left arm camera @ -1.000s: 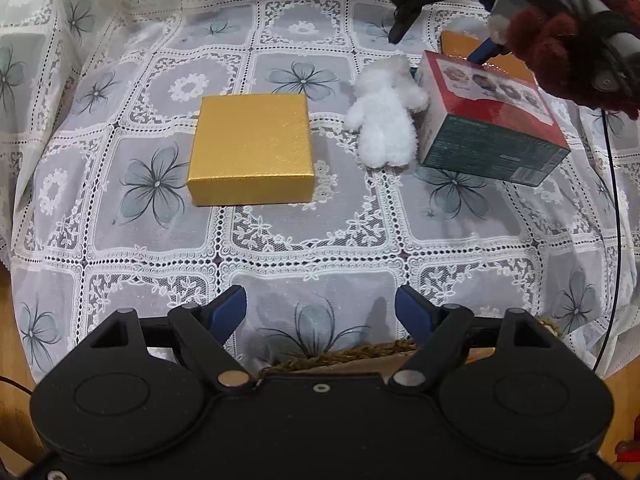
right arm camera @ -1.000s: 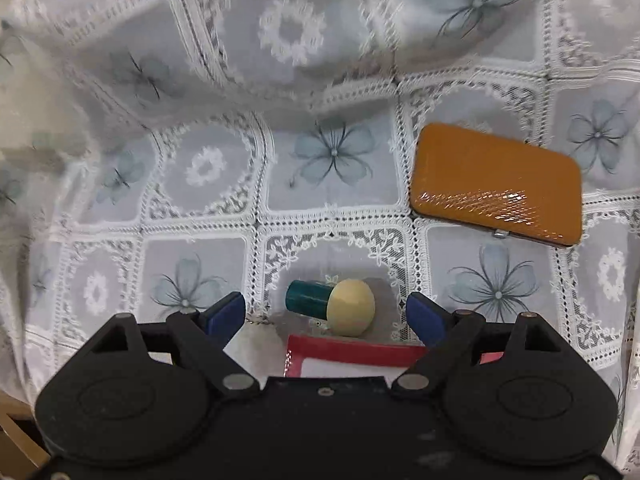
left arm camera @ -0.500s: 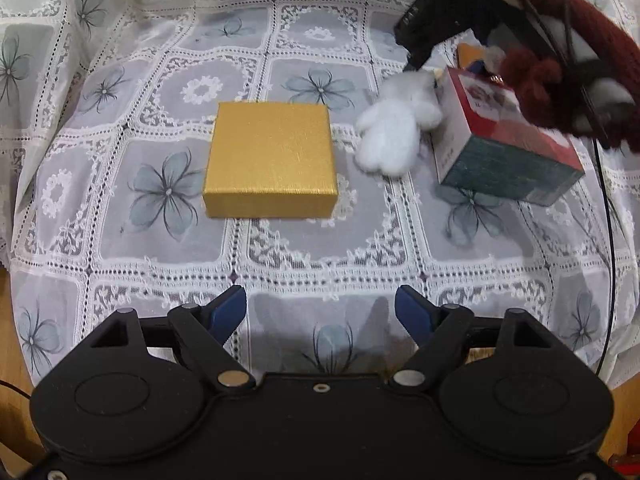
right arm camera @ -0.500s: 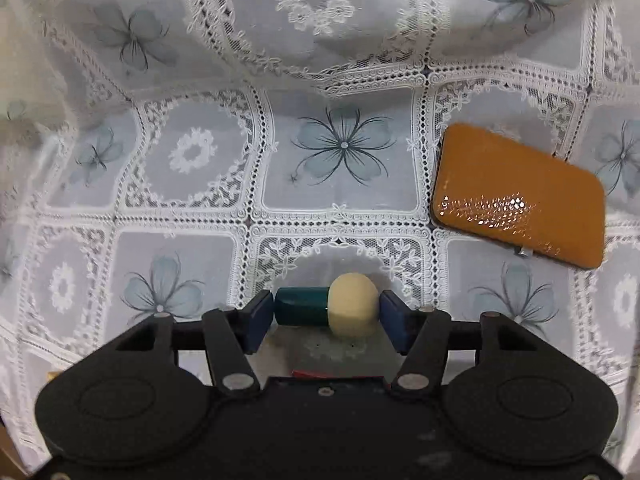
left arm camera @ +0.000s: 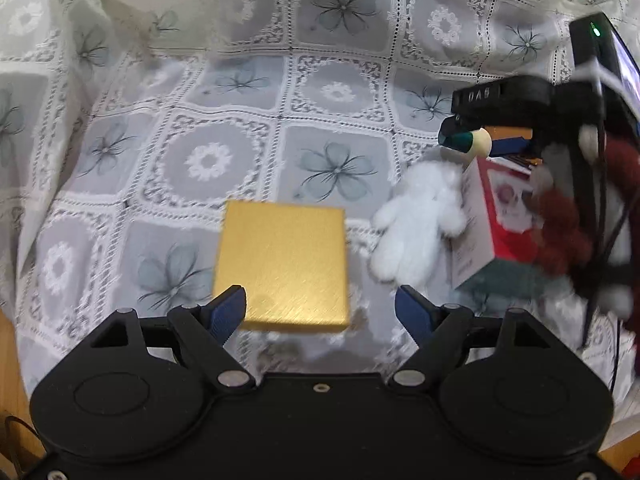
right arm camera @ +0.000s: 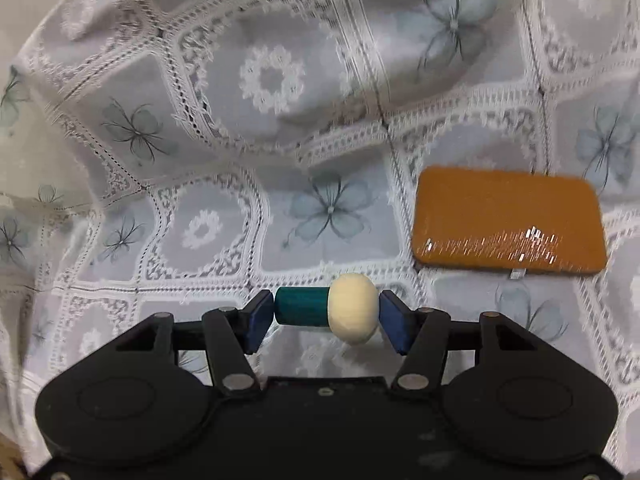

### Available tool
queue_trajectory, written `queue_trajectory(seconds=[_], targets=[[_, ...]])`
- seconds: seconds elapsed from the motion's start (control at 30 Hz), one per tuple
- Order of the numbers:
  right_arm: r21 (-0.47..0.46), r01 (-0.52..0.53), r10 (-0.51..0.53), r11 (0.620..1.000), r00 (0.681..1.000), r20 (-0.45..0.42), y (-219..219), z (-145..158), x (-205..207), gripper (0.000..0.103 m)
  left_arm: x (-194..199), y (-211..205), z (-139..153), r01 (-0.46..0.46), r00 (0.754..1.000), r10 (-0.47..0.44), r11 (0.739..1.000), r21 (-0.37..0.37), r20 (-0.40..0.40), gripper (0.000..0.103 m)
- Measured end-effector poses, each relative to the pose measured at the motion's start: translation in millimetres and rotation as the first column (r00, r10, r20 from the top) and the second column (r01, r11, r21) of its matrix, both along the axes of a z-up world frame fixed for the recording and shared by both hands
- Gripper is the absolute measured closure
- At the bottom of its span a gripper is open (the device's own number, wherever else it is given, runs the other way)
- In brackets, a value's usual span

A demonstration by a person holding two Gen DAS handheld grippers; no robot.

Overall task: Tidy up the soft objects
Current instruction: 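Grasp the teal-cream peg with the right gripper while the left approaches the white bear, then close the left gripper on the white plush bear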

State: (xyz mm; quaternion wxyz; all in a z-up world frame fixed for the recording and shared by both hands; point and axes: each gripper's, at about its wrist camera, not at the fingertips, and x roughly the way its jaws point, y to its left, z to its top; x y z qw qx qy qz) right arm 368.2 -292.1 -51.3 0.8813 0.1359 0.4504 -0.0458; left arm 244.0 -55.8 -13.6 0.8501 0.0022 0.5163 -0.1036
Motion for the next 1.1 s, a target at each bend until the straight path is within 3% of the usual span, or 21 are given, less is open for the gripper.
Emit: queue_trajectory(seconds=[0.07, 0.23, 0.53, 0.9, 1.1], targets=[[-0.008, -0.015, 0.016, 1.000, 0.999, 0.035, -0.2, -2.7, -3.8, 0.045, 8.6, -7.5, -1.3, 0.003, 1.000, -0.003, 1.000, -0.012, -0.012, 0.026], [0.076, 0.014, -0.018, 0.997, 0.998, 0.061, -14.0, -6.4, -7.0, 0.045, 25.3, -25.1, -8.7, 0.024, 1.000, -0.024, 1.000, -0.004, -0.019, 0.026], [0.171, 0.060, -0.067, 0.984, 0.997, 0.035, -28.4, -14.7, -7.4, 0.045, 48.8, -58.3, -21.0, 0.104, 0.994, -0.105, 0.989, 0.105, 0.007, 0.026], [0.216, 0.076, -0.080, 0.973, 0.997, 0.009, -29.7, -18.6, -13.1, 0.045, 67.4, -100.5, -31.7, 0.272, 0.959, -0.282, 0.938, 0.213, 0.015, 0.025], [0.230, 0.090, -0.094, 0.969, 0.995, 0.009, -33.8, -18.1, -13.1, 0.045, 85.6, -97.8, -35.6, 0.285, 0.958, -0.288, 0.942, 0.177, -0.006, 0.023]])
